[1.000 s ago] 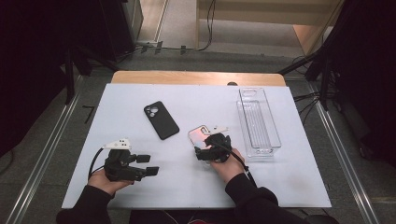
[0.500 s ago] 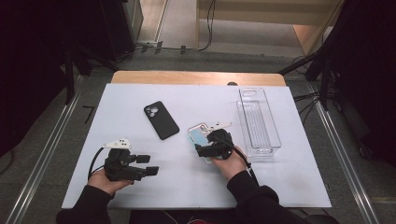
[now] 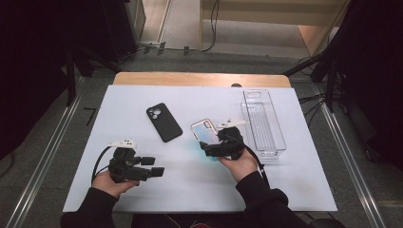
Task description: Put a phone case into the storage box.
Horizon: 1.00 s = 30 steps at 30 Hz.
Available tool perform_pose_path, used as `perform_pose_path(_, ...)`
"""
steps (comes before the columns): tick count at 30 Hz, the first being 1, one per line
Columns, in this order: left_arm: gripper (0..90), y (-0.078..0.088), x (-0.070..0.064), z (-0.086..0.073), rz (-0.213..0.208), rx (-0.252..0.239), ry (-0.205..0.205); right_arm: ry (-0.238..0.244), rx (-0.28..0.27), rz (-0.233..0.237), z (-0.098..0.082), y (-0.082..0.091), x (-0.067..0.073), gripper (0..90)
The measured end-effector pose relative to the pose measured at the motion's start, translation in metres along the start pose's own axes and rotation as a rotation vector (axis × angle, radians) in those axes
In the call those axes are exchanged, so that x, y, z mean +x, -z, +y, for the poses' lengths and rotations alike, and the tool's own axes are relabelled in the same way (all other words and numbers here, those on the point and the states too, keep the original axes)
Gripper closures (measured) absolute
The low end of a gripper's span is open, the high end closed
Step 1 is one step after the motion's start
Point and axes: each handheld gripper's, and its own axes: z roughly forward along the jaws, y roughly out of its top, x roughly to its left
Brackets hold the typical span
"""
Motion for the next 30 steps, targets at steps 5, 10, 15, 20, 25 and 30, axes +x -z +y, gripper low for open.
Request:
perform_pose_path(5,28.3,-0.001,-0.007,0.006,0.006,0.0,-0.003,0.002,-0.02,0.017,0.001,0.01,0.001,14.7)
perform_pose_path(10,28.2,-0.004,-0.012,0.015,0.01,0.001,-0.013,-0.001,-0.022,0.036,0.001,0.016,0.0,14.6)
perform_pose_path(15,28.2,-0.003,-0.013,0.028,0.016,-0.002,-0.012,0.001,-0.027,0.04,0.0,0.018,0.001,14.6)
perform_pose_path(20,28.2,-0.005,-0.013,0.042,0.021,-0.014,0.005,-0.023,-0.03,0.05,-0.003,0.016,0.0,14.6)
perform_pose_path(25,27.9,-0.01,-0.014,0.057,0.043,-0.014,0.013,-0.038,-0.043,0.059,-0.005,0.015,0.0,14.6)
perform_pose_path(30,27.8,-0.017,-0.014,0.071,0.048,-0.025,0.032,-0.055,-0.054,0.07,-0.006,0.014,0.0,14.6)
